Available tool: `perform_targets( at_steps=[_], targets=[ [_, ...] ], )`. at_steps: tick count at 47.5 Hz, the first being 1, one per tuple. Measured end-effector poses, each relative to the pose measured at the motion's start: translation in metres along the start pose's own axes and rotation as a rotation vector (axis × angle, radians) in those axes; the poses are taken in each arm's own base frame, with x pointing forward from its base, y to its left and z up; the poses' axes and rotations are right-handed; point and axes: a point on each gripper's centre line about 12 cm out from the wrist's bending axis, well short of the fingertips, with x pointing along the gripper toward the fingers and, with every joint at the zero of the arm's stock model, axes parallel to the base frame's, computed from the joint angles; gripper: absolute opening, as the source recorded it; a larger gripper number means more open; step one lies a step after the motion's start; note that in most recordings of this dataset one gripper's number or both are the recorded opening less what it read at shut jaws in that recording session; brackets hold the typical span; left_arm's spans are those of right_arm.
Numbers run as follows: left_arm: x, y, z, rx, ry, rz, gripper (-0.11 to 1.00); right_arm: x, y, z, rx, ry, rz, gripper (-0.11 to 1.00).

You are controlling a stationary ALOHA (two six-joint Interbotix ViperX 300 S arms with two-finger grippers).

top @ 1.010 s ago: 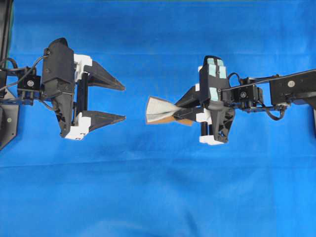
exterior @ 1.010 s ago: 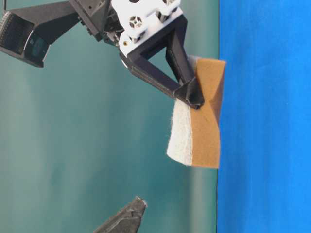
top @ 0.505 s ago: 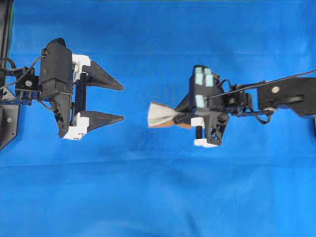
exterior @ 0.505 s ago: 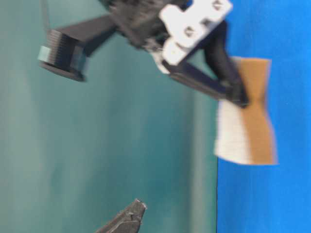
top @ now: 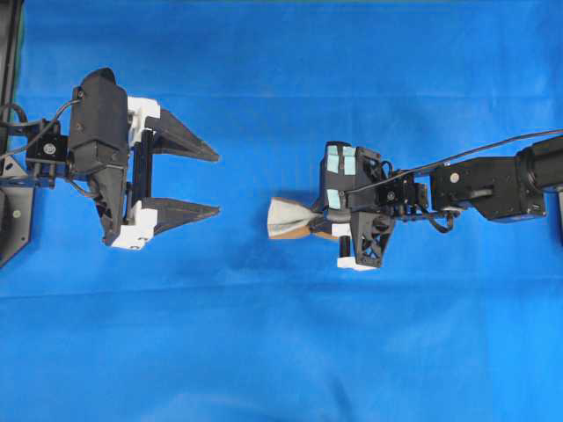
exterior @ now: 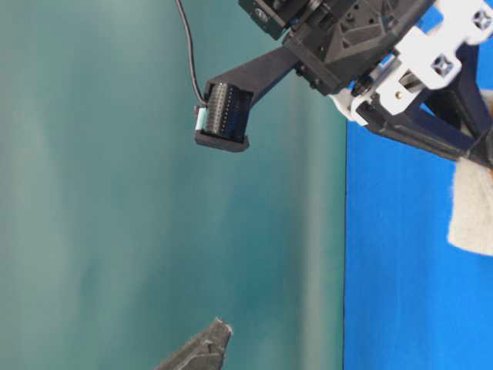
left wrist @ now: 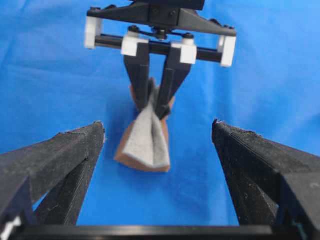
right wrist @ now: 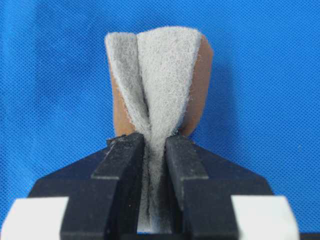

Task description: Hand over the sponge with the left arm and wipe it with the right arm.

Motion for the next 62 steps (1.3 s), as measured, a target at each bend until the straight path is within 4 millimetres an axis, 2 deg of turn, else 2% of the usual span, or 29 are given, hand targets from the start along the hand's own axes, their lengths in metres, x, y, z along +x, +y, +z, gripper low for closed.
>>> perform_targets(
  at_steps=[10,26,33,38,44,49,54,62],
  targets=[
    [-0.003,0.000,-0.001,0.000,-0.003,0.000,0.86,0.000,-0.014,-0.001,0.021,0.002,-0.026,0.19],
    [-0.003,0.000,-0.001,0.000,-0.003,0.000,0.86,-0.008,-0.078,-0.007,0.094,-0.012,-0.144,0.19],
    [-0.003,0.000,-0.001,0.000,-0.003,-0.002,0.86,-0.011,-0.098,-0.008,0.118,-0.029,-0.181,0.19],
    [-0.003,0.000,-0.001,0.000,-0.003,-0.002,0.86,-0.013,-0.103,-0.008,0.125,-0.034,-0.192,0.19],
    [-0.003,0.000,-0.001,0.000,-0.003,-0.002,0.86,-0.012,-0.099,-0.008,0.129,-0.031,-0.184,0.19],
    [-0.003,0.000,-0.001,0.000,-0.001,-0.002,0.86,-0.010,-0.083,-0.009,0.112,-0.024,-0.153,0.19],
    [-0.003,0.000,-0.001,0.000,-0.003,-0.002,0.86,-0.007,-0.060,-0.010,0.116,-0.021,-0.113,0.19],
    [-0.003,0.000,-0.001,0.000,-0.003,-0.002,0.86,-0.003,-0.010,-0.010,0.103,-0.013,-0.021,0.19]
  ],
)
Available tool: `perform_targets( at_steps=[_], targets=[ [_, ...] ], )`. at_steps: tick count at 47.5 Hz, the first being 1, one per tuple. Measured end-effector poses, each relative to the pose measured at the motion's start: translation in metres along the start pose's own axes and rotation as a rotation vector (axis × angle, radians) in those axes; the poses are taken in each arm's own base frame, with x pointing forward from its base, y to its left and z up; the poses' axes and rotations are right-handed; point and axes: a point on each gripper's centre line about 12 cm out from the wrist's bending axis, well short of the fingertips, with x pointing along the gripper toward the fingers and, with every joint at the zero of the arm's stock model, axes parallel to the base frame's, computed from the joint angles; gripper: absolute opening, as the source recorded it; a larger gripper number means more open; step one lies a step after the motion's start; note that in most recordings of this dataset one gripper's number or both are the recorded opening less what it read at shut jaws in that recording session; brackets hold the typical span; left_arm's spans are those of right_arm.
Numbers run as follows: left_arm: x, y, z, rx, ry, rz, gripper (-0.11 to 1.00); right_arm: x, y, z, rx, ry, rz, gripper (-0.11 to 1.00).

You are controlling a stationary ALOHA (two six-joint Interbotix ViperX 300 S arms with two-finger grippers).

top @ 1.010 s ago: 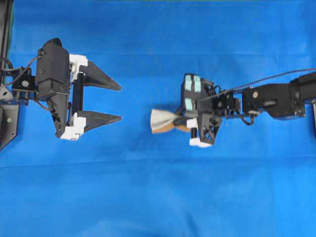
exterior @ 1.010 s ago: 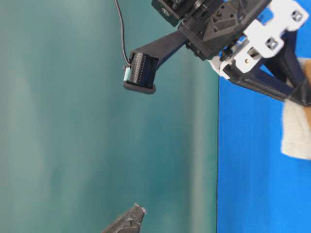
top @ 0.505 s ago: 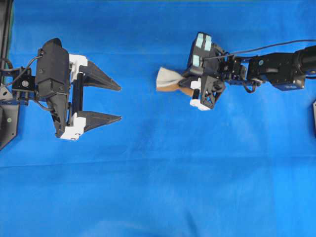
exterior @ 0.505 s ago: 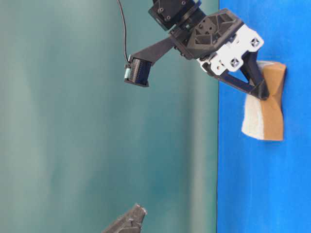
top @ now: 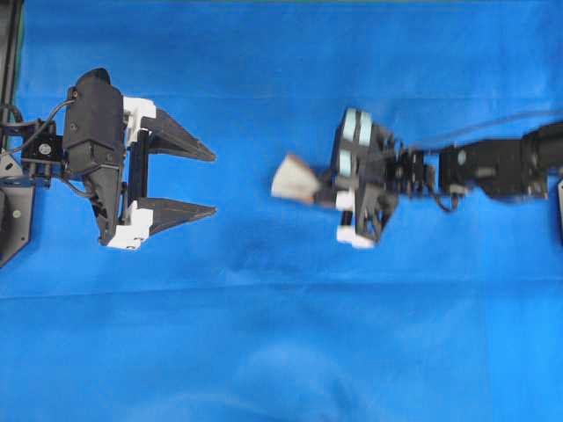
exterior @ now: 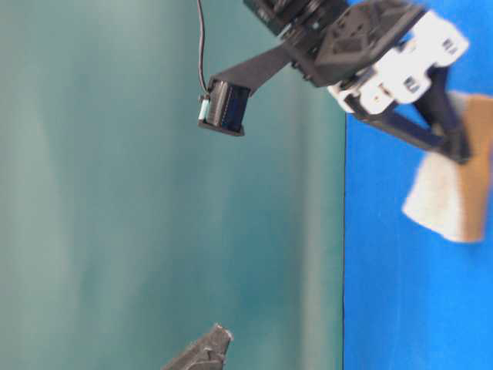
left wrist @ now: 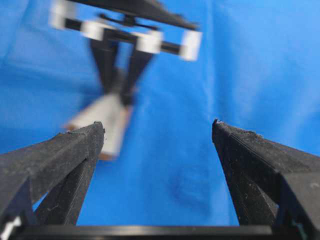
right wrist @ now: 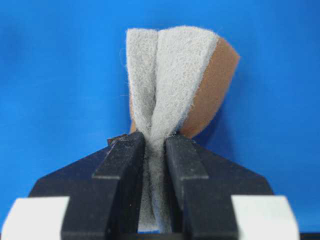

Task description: Hand over the sponge with the left arm and wipe it with the right arm.

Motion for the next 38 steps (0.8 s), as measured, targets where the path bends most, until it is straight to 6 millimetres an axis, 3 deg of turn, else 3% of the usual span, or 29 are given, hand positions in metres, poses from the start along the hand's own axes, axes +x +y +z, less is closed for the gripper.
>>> perform_targets(
  at_steps=[12,19,27,38],
  targets=[
    [0.000,0.000,0.000,0.000,0.000,0.000,0.86,-0.003,0.053,-0.009,-0.016,0.018,0.100,0.19],
    [0.000,0.000,-0.001,0.000,0.002,0.000,0.86,-0.003,0.056,-0.010,-0.027,0.019,0.107,0.19],
    [0.000,0.000,0.000,0.000,0.000,0.000,0.86,-0.001,0.028,-0.004,-0.027,0.019,0.056,0.19],
    [0.000,0.000,0.000,0.000,0.000,0.000,0.86,-0.004,-0.036,0.005,-0.041,0.024,-0.060,0.19]
  ],
)
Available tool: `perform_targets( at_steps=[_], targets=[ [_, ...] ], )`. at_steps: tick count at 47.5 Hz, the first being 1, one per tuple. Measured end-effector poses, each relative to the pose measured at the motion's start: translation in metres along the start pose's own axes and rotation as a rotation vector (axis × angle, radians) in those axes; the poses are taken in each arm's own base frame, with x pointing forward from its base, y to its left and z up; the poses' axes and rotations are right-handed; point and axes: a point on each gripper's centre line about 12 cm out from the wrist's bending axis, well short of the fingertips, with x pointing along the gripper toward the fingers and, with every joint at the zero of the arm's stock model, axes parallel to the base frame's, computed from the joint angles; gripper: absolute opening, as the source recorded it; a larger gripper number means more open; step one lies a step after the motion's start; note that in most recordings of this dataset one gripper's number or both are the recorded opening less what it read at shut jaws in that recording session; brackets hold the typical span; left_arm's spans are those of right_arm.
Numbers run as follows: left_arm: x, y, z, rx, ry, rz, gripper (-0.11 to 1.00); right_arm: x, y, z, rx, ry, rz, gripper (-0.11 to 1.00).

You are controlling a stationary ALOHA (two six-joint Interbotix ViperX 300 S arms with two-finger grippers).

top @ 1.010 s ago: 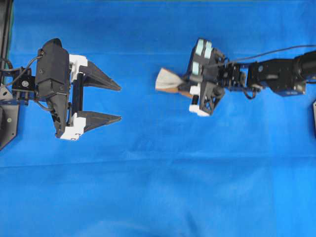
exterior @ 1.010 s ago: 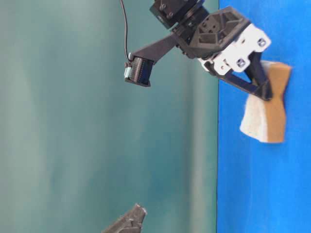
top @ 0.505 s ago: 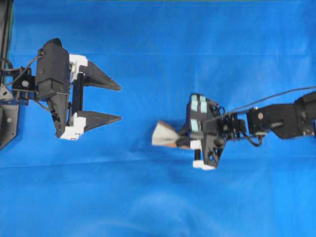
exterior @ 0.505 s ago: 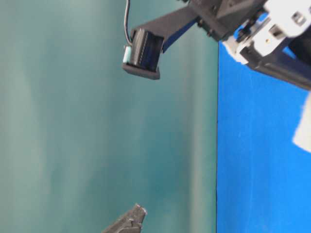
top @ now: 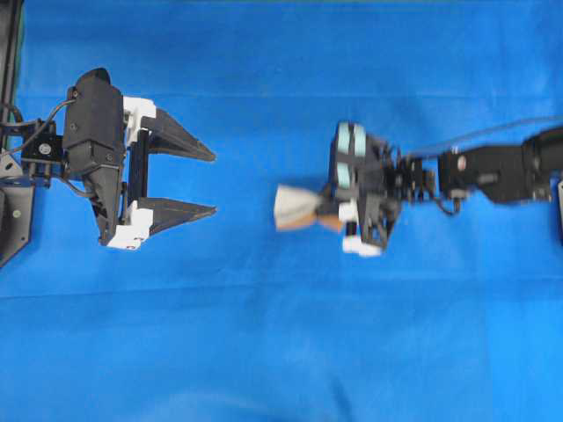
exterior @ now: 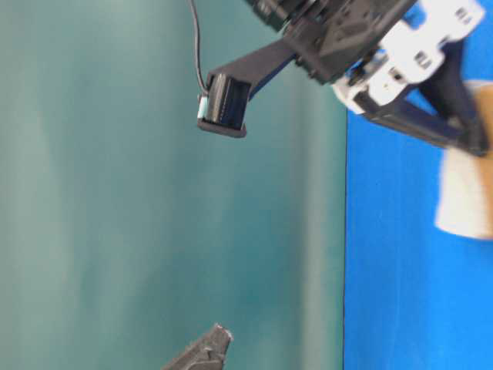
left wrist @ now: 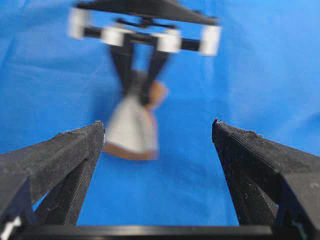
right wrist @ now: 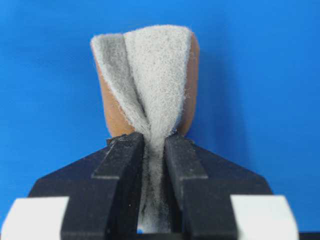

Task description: Hand over the sponge with the left arm and wipe it with the right arm.

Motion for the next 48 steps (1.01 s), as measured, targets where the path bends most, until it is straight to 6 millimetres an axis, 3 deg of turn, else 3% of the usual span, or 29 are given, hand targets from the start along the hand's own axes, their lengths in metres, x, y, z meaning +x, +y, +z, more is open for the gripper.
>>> perform_targets(
  at_steps=[11,25,33,48],
  targets=[
    [0.000,0.000,-0.001,0.000,0.003,0.000,0.86,-0.002,-0.046,0.002,-0.003,-0.003,-0.082,0.19],
    [0.000,0.000,-0.001,0.000,0.003,0.000,0.86,-0.003,-0.053,0.002,0.004,-0.017,-0.092,0.19],
    [0.000,0.001,-0.001,0.000,0.004,0.002,0.86,-0.001,-0.021,0.000,-0.002,-0.010,-0.034,0.19],
    [0.001,0.000,-0.001,0.000,0.003,0.000,0.86,-0.004,0.069,-0.008,0.000,0.004,0.132,0.19]
  ],
)
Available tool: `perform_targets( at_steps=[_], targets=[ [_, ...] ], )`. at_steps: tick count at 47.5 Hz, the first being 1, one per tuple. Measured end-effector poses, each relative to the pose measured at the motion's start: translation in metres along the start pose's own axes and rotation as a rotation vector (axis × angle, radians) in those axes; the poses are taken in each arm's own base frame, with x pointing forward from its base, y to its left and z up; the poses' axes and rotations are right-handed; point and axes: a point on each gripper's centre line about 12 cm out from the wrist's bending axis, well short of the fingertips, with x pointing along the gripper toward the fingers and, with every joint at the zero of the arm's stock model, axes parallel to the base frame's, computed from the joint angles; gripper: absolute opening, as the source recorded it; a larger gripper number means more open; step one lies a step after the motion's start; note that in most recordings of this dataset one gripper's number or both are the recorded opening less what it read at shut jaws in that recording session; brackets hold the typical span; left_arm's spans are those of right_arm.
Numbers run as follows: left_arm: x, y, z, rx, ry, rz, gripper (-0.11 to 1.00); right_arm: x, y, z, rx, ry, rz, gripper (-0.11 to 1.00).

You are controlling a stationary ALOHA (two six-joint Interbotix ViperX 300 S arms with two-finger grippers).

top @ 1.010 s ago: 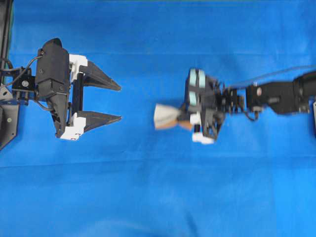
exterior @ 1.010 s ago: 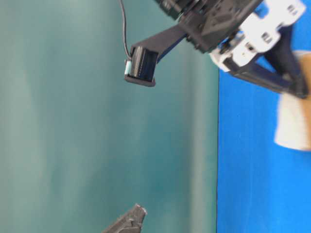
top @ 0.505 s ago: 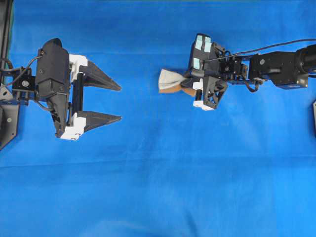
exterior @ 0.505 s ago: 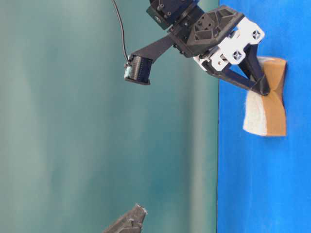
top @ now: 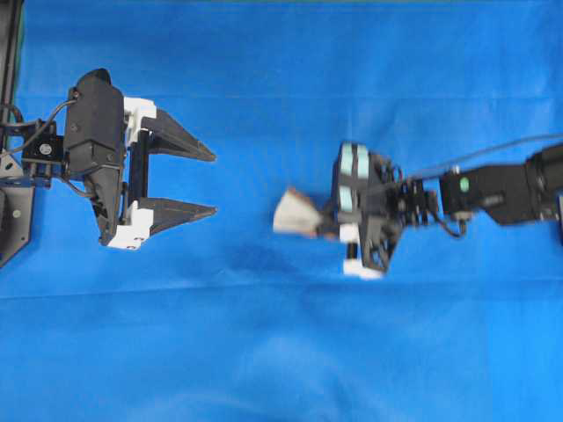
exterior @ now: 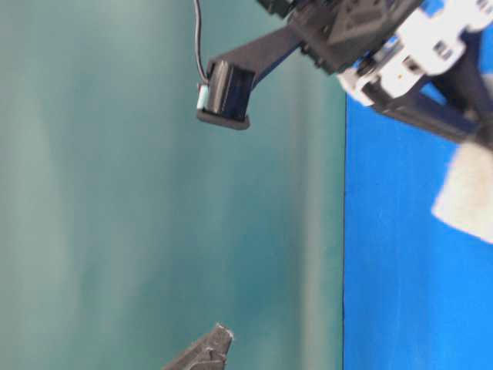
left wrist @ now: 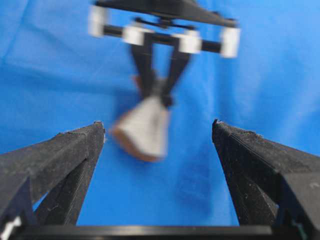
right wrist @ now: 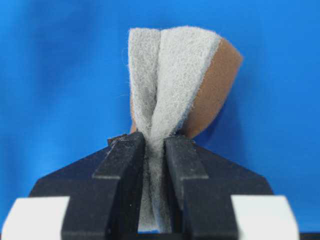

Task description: Hand over the sponge with the left arm and wipe it with the right arm.

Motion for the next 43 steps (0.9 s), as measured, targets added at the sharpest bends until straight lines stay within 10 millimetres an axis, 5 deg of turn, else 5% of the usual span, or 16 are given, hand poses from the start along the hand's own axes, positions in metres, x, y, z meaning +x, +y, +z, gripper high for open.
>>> perform_targets(
  at_steps=[10,18,43],
  targets=[
    [0.000,0.000,-0.001,0.000,0.002,0.000,0.86,-0.001,0.040,-0.005,-0.021,0.011,0.076,0.19],
    [0.000,0.000,0.000,0.000,0.002,0.000,0.86,-0.001,0.038,-0.005,-0.020,0.011,0.071,0.19],
    [0.000,0.000,-0.001,0.000,0.002,0.000,0.86,-0.004,-0.062,0.007,0.015,0.013,-0.109,0.19]
  ],
)
